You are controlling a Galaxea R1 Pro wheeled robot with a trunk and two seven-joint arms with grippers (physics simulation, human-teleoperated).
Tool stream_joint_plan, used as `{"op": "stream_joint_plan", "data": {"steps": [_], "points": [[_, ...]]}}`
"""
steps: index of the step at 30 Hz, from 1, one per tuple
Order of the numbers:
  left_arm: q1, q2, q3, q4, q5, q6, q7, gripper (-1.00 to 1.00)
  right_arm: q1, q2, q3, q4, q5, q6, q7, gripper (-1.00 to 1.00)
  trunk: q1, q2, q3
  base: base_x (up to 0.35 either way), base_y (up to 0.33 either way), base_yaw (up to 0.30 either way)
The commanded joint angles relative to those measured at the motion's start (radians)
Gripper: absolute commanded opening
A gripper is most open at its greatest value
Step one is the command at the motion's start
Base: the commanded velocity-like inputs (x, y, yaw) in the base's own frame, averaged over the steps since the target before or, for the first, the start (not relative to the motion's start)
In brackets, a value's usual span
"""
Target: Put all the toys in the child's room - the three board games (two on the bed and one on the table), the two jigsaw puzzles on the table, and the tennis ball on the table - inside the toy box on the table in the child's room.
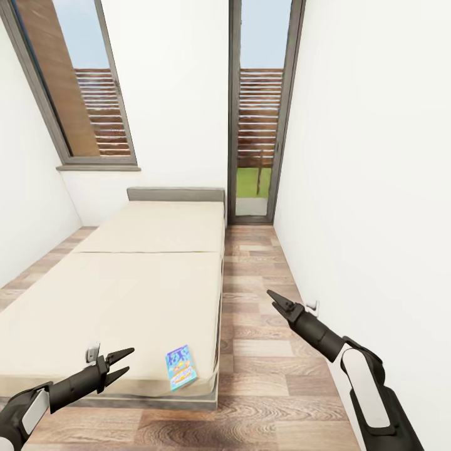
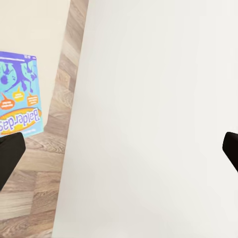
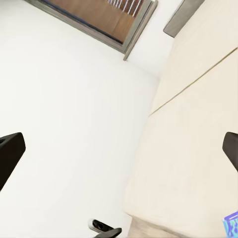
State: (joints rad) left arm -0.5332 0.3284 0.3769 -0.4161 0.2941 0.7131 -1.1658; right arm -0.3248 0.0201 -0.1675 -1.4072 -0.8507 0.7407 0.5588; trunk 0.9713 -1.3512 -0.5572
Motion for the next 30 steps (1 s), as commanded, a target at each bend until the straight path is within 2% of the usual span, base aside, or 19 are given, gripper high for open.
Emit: {"op": "stream_joint_plan", "data": {"steps": [1,16,30], "points": [[-0.001,0.0,0.002,0.0,0.002,0.008,-0.002,1.0,-0.001,0.001,-0.003,0.001,-0.004,0.007,0.002,1.0,0.004,-0.008,-0.004,0.0,0.0,0.0],[-0.001,0.001,0.001,0.0,0.002,0.005,-0.009,1.0,-0.001,0.011,0.004,0.008,-0.005,0.001,0.0,1.0,0.061,-0.113,-0.051,0.0,0.0,0.0],[-0.001,0.001,-0.002,0.0,0.002,0.006,-0.011,1.0,-0.001,0.002,-0.002,0.013,-0.008,0.0,0.001,1.0,0.115,-0.211,-0.095,0.0,0.0,0.0]]}}
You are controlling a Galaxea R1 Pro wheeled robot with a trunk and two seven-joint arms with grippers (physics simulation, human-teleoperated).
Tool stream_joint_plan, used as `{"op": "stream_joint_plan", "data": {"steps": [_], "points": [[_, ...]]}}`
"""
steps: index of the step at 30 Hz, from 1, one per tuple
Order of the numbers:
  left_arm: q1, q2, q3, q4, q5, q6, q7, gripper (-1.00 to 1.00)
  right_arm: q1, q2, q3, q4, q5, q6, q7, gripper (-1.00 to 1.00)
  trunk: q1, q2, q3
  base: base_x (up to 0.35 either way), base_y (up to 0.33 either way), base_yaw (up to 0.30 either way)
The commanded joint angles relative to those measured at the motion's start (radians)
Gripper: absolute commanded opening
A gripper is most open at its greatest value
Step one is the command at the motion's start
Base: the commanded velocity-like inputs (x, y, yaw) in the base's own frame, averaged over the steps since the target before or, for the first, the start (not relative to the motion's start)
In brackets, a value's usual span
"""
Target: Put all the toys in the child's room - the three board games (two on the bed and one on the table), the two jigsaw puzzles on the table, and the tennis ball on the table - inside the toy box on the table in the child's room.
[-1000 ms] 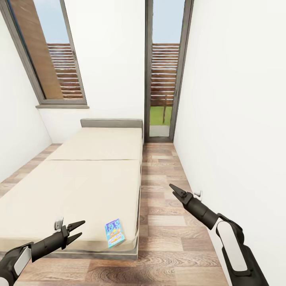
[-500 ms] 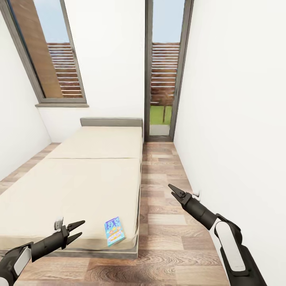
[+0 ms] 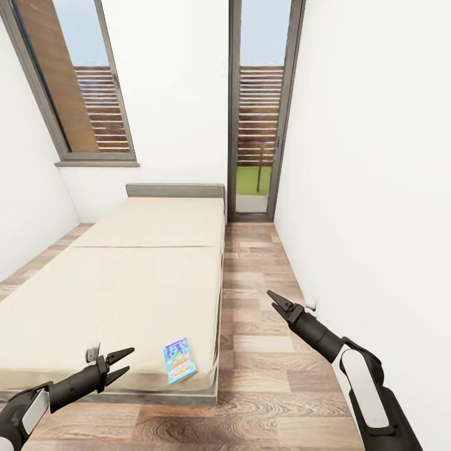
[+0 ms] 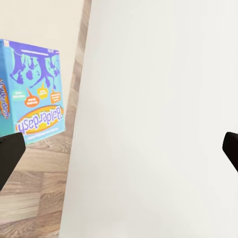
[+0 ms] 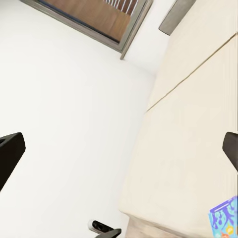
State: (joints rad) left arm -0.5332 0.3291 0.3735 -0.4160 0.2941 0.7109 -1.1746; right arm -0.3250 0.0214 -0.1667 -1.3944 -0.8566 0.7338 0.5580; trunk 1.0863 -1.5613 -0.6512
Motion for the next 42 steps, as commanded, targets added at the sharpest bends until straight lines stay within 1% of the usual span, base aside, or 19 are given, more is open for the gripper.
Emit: {"op": "stream_joint_plan", "data": {"steps": [1,28,42], "points": [[-0.001,0.0,0.002,0.0,0.002,0.008,-0.002,1.0,-0.001,0.001,-0.003,0.0,-0.002,0.007,0.002,1.0,0.004,-0.008,-0.004,0.0,0.0,0.0],[-0.001,0.001,0.001,0.0,0.002,0.01,-0.002,1.0,-0.001,0.001,-0.003,0.001,-0.002,0.007,0.002,1.0,0.107,-0.197,-0.089,0.0,0.0,0.0],[-0.001,-0.002,-0.004,0.0,-0.004,0.012,0.003,1.0,0.0,0.001,-0.004,0.006,-0.002,0.007,0.002,1.0,0.161,-0.295,-0.133,0.0,0.0,0.0]]}}
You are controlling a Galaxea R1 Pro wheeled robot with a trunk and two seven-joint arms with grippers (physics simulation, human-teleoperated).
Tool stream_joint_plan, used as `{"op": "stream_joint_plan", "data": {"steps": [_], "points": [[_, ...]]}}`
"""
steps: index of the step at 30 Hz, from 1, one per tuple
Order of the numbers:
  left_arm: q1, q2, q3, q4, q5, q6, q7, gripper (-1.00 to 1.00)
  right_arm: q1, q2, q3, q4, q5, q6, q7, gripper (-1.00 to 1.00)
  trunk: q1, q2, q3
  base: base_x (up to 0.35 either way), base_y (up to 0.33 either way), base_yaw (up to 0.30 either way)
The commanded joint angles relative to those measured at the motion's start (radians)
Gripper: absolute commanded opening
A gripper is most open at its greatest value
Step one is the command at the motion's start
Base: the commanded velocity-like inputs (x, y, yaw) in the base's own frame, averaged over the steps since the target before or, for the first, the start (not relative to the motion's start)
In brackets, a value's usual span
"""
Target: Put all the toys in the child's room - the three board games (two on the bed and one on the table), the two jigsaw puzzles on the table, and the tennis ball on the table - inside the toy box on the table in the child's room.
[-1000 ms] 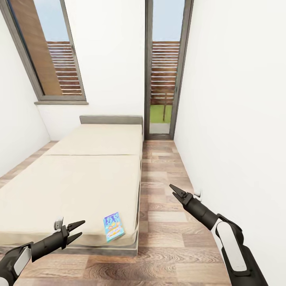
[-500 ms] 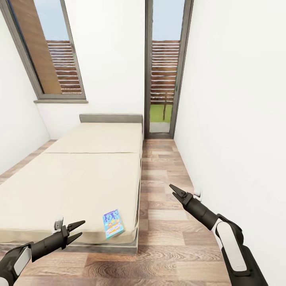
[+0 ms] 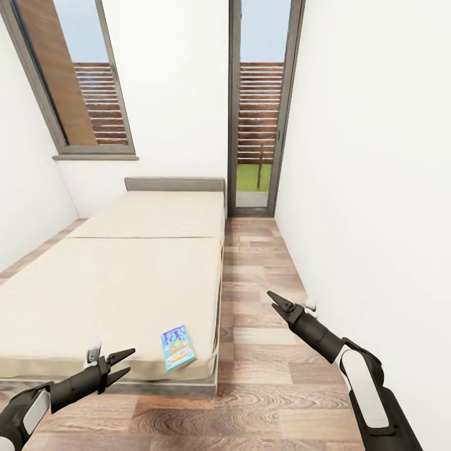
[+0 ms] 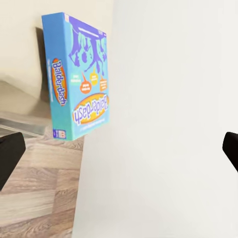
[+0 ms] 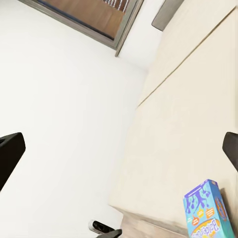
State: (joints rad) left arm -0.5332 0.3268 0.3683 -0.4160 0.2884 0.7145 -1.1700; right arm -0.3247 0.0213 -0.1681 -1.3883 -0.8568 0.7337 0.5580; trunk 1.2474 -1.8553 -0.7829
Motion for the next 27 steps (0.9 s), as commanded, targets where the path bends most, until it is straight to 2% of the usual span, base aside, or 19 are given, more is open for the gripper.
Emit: {"op": "stream_joint_plan", "data": {"steps": [1,11,20,22,27], "points": [[-0.001,0.0,0.002,0.0,0.002,0.008,-0.001,1.0,-0.001,0.001,-0.003,0.002,-0.002,0.007,0.002,1.0,0.004,-0.008,-0.004,0.0,0.0,0.0],[-0.001,-0.004,-0.001,0.003,-0.003,0.009,0.009,1.0,-0.001,0.0,-0.003,0.012,-0.002,0.007,0.002,1.0,0.042,-0.078,-0.035,0.0,0.0,0.0],[-0.001,-0.007,-0.037,0.005,-0.003,0.001,0.057,1.0,-0.001,0.0,-0.004,0.016,-0.004,0.007,0.003,1.0,0.077,-0.141,-0.064,0.0,0.0,0.0],[-0.001,-0.012,-0.041,0.006,-0.003,-0.001,0.063,1.0,-0.001,0.0,-0.004,0.017,-0.004,0.007,0.003,1.0,0.084,-0.155,-0.07,0.0,0.0,0.0],[-0.001,-0.045,-0.048,0.009,-0.004,-0.006,0.073,1.0,-0.002,0.0,-0.004,0.018,-0.003,0.007,0.002,1.0,0.103,-0.19,-0.086,0.0,0.0,0.0]]}}
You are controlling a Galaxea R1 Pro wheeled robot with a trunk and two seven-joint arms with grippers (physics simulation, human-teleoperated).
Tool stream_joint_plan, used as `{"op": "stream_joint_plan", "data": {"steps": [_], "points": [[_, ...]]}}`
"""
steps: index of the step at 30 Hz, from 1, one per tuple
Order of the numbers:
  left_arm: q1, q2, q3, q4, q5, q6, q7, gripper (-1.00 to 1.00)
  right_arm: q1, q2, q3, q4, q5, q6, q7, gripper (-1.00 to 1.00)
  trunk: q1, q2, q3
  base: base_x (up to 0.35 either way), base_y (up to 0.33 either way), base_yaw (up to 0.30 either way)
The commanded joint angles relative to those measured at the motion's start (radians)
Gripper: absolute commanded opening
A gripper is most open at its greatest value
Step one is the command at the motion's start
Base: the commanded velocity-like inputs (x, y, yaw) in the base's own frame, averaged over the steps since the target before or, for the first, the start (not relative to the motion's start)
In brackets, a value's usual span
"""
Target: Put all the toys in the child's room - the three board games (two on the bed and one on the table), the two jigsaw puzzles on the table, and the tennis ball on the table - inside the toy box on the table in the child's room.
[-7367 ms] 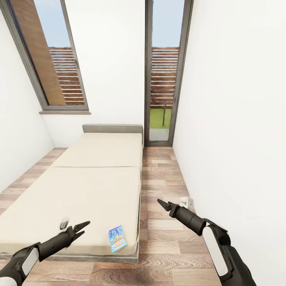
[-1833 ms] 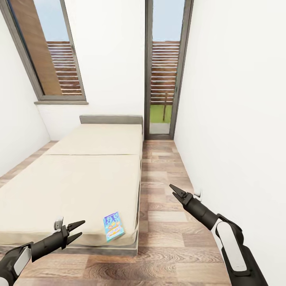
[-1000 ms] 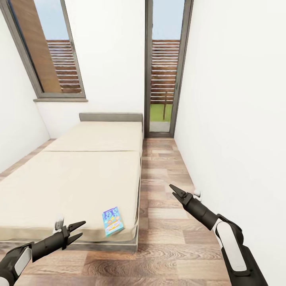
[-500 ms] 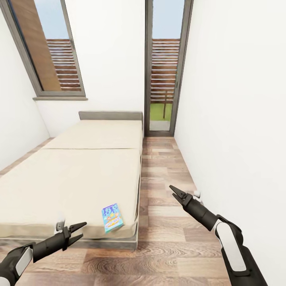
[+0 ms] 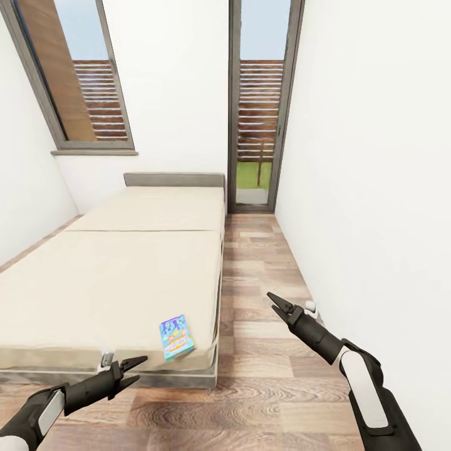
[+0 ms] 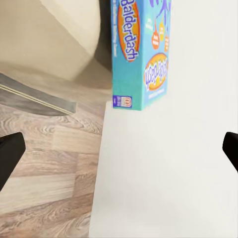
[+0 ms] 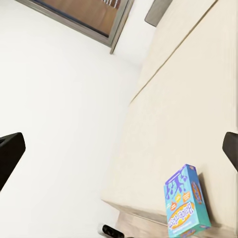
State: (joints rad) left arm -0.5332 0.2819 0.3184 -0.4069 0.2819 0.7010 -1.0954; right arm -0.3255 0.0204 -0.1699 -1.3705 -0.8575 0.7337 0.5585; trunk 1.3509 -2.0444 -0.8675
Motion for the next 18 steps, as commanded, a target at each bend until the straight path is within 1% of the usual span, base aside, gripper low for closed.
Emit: {"op": "stream_joint_plan", "data": {"steps": [1,2,3,5,14,17,18], "points": [[-0.001,-0.007,0.001,0.001,0.002,0.005,0.0,1.0,-0.001,0.001,-0.003,0.0,-0.002,0.007,0.002,1.0,0.004,-0.008,-0.004,0.0,0.0,0.0],[-0.001,-0.024,0.0,0.001,0.001,0.0,0.003,1.0,-0.001,0.001,-0.003,0.0,-0.002,0.007,0.002,1.0,0.008,-0.015,-0.007,0.0,0.0,0.0],[-0.001,-0.033,-0.001,0.001,0.001,-0.004,0.005,1.0,-0.001,0.001,-0.003,0.0,-0.002,0.007,0.002,1.0,0.011,-0.022,-0.01,0.0,0.0,0.0],[-0.001,-0.052,-0.001,0.0,-0.002,-0.011,0.012,1.0,0.0,0.001,-0.003,0.0,-0.002,0.007,0.002,1.0,0.011,-0.022,-0.01,0.0,0.0,0.0],[-0.001,-0.123,-0.004,0.0,-0.016,-0.03,0.049,1.0,0.0,0.002,-0.003,0.001,-0.001,0.007,0.001,1.0,0.011,-0.022,-0.01,0.0,0.0,0.0],[-0.001,-0.143,-0.004,0.0,-0.024,-0.045,0.066,1.0,0.0,0.003,-0.002,0.001,0.0,0.007,0.001,1.0,0.011,-0.022,-0.01,0.0,0.0,0.0],[-0.001,-0.154,-0.004,0.0,-0.027,-0.057,0.076,1.0,0.0,0.004,-0.001,0.001,0.0,0.006,0.001,1.0,0.011,-0.022,-0.01,0.0,0.0,0.0]]}}
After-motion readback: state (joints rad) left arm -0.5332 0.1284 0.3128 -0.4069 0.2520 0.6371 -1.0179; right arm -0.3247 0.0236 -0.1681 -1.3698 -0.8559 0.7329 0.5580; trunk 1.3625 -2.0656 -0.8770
